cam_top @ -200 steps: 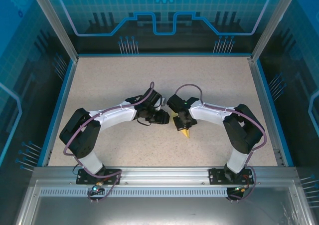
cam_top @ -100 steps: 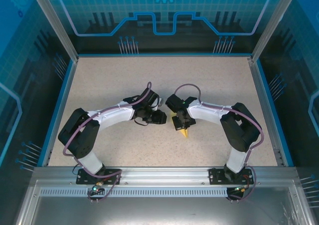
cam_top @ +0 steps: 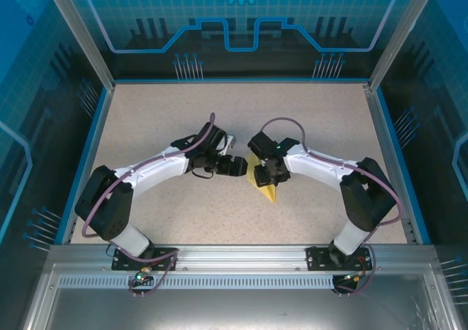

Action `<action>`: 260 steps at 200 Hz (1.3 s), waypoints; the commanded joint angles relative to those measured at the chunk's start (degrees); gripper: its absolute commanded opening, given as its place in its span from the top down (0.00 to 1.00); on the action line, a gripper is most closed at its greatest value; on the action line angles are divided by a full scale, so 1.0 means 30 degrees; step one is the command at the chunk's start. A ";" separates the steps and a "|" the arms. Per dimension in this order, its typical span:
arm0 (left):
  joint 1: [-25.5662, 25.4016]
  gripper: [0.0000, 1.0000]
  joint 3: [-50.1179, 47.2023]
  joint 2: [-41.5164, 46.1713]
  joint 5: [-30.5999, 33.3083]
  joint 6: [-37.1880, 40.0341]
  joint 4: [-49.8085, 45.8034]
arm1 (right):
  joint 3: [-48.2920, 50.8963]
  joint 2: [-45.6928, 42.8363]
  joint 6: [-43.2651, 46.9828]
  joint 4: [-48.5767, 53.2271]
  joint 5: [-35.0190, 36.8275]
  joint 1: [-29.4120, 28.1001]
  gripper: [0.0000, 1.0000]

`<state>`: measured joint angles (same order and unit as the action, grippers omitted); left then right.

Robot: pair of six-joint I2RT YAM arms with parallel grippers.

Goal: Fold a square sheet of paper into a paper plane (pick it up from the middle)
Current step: Turn over a paper plane at the center of the table, then reset both arms

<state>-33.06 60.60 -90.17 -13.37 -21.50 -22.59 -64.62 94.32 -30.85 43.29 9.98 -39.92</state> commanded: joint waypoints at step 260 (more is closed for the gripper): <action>0.9277 0.01 -0.7549 0.2069 0.8600 0.7637 1.3748 | 1.1803 -0.4363 0.8447 -2.4768 -0.2842 1.3985 0.01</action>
<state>-7.60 40.51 -81.93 12.80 -0.08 12.38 -30.39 77.76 -5.52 -19.99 6.90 0.89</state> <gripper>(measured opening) 0.986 0.992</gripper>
